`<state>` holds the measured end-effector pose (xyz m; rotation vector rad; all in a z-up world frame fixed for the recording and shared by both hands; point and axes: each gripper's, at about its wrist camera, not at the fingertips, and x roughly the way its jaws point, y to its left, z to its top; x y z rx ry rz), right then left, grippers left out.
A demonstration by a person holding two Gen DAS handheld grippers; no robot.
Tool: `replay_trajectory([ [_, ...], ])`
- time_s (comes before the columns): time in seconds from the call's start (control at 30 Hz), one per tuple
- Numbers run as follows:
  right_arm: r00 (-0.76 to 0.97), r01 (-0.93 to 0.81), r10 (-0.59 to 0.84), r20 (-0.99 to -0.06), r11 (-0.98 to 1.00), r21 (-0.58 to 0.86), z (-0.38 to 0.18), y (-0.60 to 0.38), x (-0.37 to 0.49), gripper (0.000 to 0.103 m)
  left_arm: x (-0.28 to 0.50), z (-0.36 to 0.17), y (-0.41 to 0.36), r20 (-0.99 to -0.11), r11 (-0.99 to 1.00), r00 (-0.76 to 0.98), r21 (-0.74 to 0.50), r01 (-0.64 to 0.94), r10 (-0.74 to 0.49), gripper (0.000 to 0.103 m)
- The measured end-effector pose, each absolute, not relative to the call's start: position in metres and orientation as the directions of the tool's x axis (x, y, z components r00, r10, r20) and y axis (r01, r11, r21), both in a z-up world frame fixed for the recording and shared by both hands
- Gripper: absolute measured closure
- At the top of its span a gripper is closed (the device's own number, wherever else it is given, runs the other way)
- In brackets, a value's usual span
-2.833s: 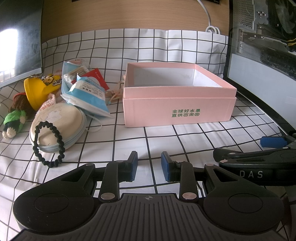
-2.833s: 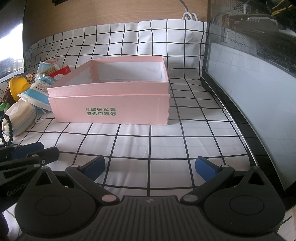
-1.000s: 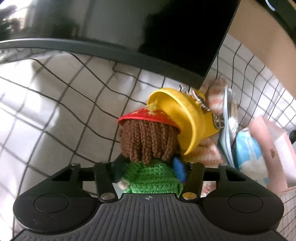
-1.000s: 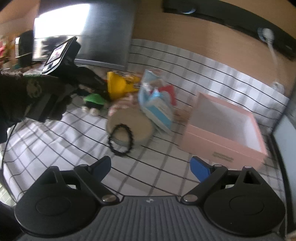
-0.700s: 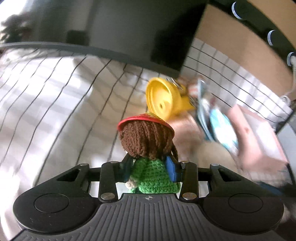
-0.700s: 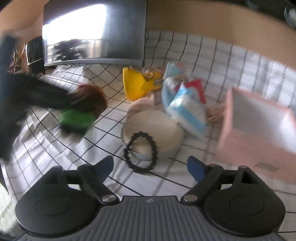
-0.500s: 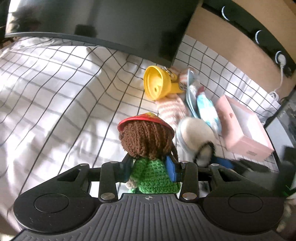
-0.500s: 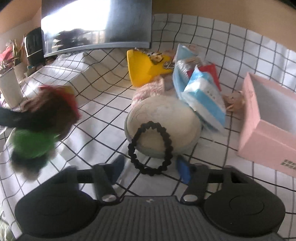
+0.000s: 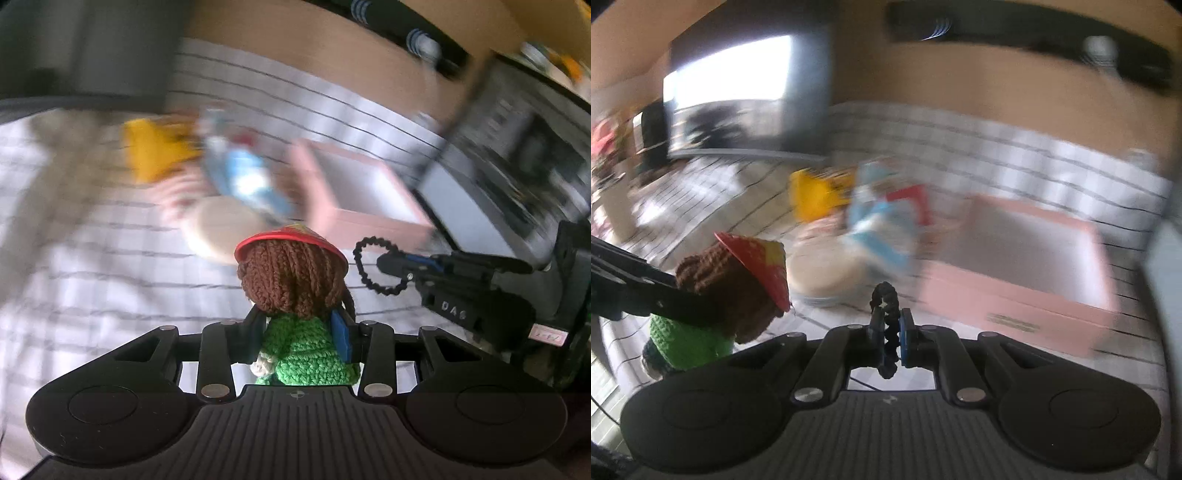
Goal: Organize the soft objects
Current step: 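Carry the doll toward the pink box with the left tool while the right tool grasps the black bead bracelet, then open the left tool over the pink box while the right tool drops the bracelet in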
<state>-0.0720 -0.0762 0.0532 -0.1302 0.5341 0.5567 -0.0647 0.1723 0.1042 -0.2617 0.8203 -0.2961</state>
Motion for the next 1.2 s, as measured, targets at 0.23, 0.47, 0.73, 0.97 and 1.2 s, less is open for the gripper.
replay_trajectory([
  [0.23, 0.848, -0.302, 0.262, -0.461, 0.953, -0.013, 0.063, -0.149, -0.1, 0.095, 0.001, 0.163, 0.114, -0.558, 0.862, 0.658, -0.356, 0.361, -0.506, 0.06],
  [0.47, 0.891, -0.167, 0.161, -0.425, 0.986, 0.024, 0.064, -0.177, -0.119, 0.095, 0.127, 0.177, 0.081, -0.462, 0.833, 0.711, -0.443, 0.332, -0.529, 0.058],
  [0.73, 0.892, -0.118, 0.108, -0.439, 0.993, 0.005, 0.054, -0.187, -0.13, 0.095, 0.173, 0.076, 0.059, -0.654, 0.901, 0.63, -0.383, 0.201, -0.419, 0.058],
  [0.97, 0.867, -0.198, 0.219, -0.448, 0.976, 0.094, 0.075, -0.183, -0.086, 0.095, 0.072, 0.091, 0.105, -0.596, 0.884, 0.662, -0.394, 0.253, -0.455, 0.058],
  [1.2, 0.87, -0.332, 0.389, -0.304, 0.916, 0.225, 0.135, -0.176, 0.021, 0.094, 0.008, 0.086, 0.143, -0.649, 0.932, 0.682, -0.331, 0.145, -0.337, 0.058],
])
